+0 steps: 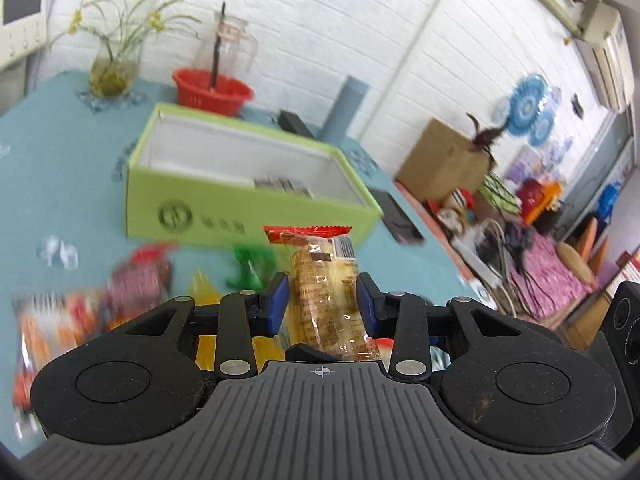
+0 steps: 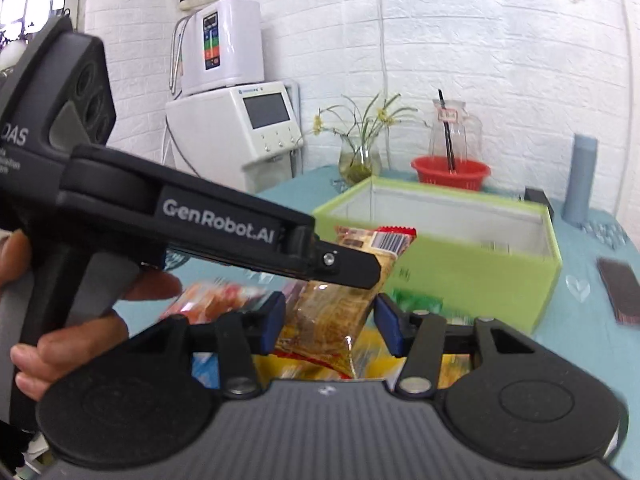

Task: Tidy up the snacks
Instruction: 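Carry the bread bag with the left gripper into the green box and release, then move the left gripper to the red bean-snack bag and grasp it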

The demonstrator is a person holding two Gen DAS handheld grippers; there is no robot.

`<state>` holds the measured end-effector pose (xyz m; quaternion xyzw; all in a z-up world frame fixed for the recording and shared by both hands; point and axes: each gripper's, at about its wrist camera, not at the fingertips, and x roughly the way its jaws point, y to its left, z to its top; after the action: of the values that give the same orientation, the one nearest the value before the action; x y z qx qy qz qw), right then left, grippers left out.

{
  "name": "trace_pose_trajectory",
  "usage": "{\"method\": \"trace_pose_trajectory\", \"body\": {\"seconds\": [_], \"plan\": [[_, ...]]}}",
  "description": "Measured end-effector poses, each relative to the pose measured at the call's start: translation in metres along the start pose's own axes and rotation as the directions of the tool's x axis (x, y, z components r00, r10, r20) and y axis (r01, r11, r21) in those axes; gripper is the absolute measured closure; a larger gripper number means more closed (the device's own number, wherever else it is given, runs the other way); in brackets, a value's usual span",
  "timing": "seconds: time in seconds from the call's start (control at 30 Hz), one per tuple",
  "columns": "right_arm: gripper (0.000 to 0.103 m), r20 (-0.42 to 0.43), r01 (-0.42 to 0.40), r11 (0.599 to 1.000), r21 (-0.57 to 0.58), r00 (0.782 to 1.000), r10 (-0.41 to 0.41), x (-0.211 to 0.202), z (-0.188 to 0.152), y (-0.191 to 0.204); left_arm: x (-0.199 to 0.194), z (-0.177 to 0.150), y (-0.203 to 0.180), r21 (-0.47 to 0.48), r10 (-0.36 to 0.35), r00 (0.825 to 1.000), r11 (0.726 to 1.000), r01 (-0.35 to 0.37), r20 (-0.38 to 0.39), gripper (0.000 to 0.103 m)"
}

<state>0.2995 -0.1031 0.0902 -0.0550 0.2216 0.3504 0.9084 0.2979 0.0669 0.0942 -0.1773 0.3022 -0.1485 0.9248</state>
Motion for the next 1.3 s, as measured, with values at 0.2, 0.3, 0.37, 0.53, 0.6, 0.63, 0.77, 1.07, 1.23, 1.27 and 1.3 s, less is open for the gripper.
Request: {"method": "trace_pose_trajectory", "body": {"seconds": [0.2, 0.3, 0.37, 0.53, 0.6, 0.63, 0.77, 1.07, 1.23, 1.27, 1.3], "plan": [[0.048, -0.026, 0.024, 0.997, -0.068, 0.999, -0.026, 0.088, 0.059, -0.043, 0.071, 0.086, 0.030, 0.010, 0.038, 0.999, 0.999, -0.039, 0.018, 0.088], [0.047, -0.056, 0.011, 0.999, -0.045, 0.998, -0.014, 0.123, 0.069, -0.065, 0.106, 0.109, 0.046, 0.007, 0.052, 0.999, 0.999, -0.052, -0.004, 0.088], [0.043, -0.072, 0.004, 1.000, -0.025, 0.997, -0.006, 0.140, 0.071, -0.078, 0.124, 0.117, 0.057, 0.000, 0.061, 0.998, 0.998, -0.061, -0.020, 0.084], [0.001, 0.006, 0.007, 1.000, 0.008, 1.000, -0.007, 0.126, 0.067, -0.089, 0.124, 0.116, 0.076, -0.018, 0.097, 0.995, 0.995, -0.096, 0.005, 0.044], [0.001, 0.055, -0.009, 1.000, 0.017, 0.998, 0.008, 0.106, 0.066, -0.088, 0.109, 0.111, 0.076, -0.013, 0.103, 0.994, 0.995, -0.103, 0.024, 0.040], [0.001, 0.070, -0.013, 1.000, 0.026, 0.997, 0.011, 0.095, 0.064, -0.087, 0.101, 0.107, 0.076, -0.013, 0.104, 0.994, 0.995, -0.104, 0.029, 0.037], [0.001, 0.059, -0.022, 0.998, 0.060, 0.998, 0.018, 0.052, 0.044, -0.073, 0.067, 0.082, 0.065, -0.003, 0.088, 0.996, 0.996, -0.088, 0.030, 0.032], [0.001, -0.134, 0.230, 0.972, 0.045, 0.966, -0.222, -0.037, -0.077, -0.026, 0.018, -0.011, 0.009, 0.031, -0.064, 0.997, 0.997, 0.066, -0.045, 0.032], [0.001, -0.193, 0.220, 0.968, 0.121, 0.962, -0.194, -0.052, -0.118, -0.019, 0.042, -0.049, -0.040, 0.057, -0.166, 0.968, 0.982, 0.179, -0.186, 0.039], [0.001, -0.196, 0.229, 0.967, 0.110, 0.959, -0.204, -0.052, -0.121, -0.016, 0.049, -0.055, -0.049, 0.075, -0.155, 0.965, 0.982, 0.174, -0.211, 0.040], [0.001, -0.198, 0.239, 0.966, 0.098, 0.956, -0.216, -0.052, -0.124, -0.016, 0.056, -0.061, -0.057, 0.098, -0.130, 0.964, 0.983, 0.156, -0.230, 0.044]]}}
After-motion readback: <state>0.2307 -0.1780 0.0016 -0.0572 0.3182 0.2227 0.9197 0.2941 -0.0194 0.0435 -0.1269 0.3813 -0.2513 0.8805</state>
